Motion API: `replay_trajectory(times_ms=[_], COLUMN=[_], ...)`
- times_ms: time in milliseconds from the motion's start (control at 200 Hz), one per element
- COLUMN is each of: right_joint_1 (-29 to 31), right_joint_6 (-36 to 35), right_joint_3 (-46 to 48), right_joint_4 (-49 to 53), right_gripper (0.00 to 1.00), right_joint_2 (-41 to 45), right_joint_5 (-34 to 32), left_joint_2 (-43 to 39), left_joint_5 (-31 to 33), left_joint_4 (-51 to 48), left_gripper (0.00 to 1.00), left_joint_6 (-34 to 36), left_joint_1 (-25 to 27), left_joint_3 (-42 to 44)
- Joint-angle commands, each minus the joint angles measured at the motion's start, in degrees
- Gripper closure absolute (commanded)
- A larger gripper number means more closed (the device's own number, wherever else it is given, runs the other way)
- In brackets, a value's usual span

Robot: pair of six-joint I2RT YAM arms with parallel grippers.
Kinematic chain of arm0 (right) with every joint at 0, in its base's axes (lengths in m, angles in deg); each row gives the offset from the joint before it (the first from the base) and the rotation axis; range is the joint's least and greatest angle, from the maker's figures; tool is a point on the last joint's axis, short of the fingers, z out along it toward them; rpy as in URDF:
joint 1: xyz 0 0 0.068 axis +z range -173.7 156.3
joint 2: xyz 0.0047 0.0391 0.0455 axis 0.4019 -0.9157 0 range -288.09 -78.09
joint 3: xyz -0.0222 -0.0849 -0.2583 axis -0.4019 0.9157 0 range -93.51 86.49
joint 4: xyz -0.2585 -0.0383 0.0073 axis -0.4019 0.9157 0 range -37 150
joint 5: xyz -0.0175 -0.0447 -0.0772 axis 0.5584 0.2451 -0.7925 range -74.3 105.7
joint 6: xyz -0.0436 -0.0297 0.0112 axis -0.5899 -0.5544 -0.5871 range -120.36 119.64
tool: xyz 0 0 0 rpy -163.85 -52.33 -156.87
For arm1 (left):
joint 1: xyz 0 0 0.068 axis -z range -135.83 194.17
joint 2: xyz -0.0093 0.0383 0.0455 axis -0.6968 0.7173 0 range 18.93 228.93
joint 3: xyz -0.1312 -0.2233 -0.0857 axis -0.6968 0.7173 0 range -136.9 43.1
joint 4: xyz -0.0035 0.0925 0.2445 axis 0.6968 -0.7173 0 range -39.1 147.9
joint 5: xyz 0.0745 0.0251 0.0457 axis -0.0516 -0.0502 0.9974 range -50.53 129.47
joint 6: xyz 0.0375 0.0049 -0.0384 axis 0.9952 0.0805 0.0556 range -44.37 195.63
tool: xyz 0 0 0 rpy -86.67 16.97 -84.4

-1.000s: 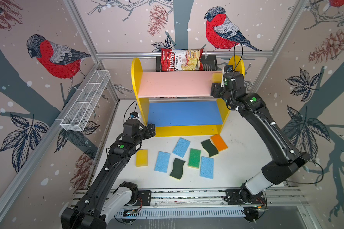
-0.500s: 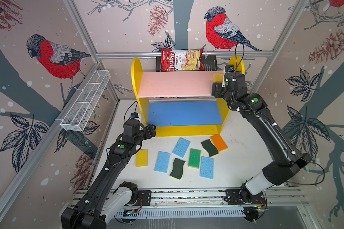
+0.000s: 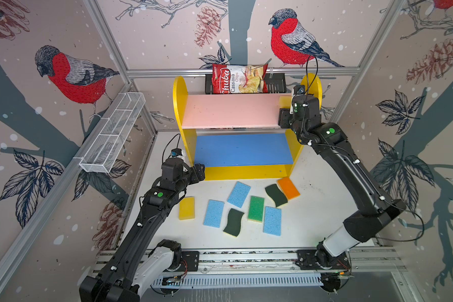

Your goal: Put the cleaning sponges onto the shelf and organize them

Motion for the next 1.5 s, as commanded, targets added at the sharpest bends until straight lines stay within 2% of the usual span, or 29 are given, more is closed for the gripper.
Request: replay_trajectory(times_ms=[0, 220, 470, 780, 1136, 1346, 1496], right_joint_1=[0.67, 3.26, 3.37, 3.72, 8.87, 10.09, 10.09], right_joint_6=[-1.96, -4.36, -3.18, -1.25, -1.99, -1.46, -0.09], right_joint_3=[0.29, 0.18, -0.46, -3.26, -3.46, -1.79, 3.67], right_joint_4=[0.87, 0.56, 0.5, 2.25, 2.62, 3.04, 1.48], right_gripper=[0.33, 0.33, 0.31, 0.17, 0.06, 0.04, 0.04], right_joint_2=[-0.33, -0.78, -1.73, -1.41, 2.4, 4.85, 9.38], right_joint_5=[2.21, 0.88, -2.64, -2.8, -3.87, -4.6, -4.34], left_joint_2=[-0.08, -0.17, -0.26, -0.5, -1.75, -2.92, -4.41], left_joint_5=[0.83, 1.01, 1.35, 1.62, 2.31, 2.94, 4.81], left_joint_4=[1.01, 1.15, 0.82, 0.34, -1.0, -2.88, -5.64], left_gripper=[0.15, 0.15, 0.14, 0.14, 0.13, 0.13, 0.12], left_joint_6=[0.21, 0.27, 0.29, 0.28, 0.15, 0.07, -0.15], left_joint_1=[0.07, 0.03, 0.05, 0.04, 0.08, 0.09, 0.05], left_joint_3=[-0.04, -0.08, -0.06, -0.39, -0.06, 0.06, 0.39])
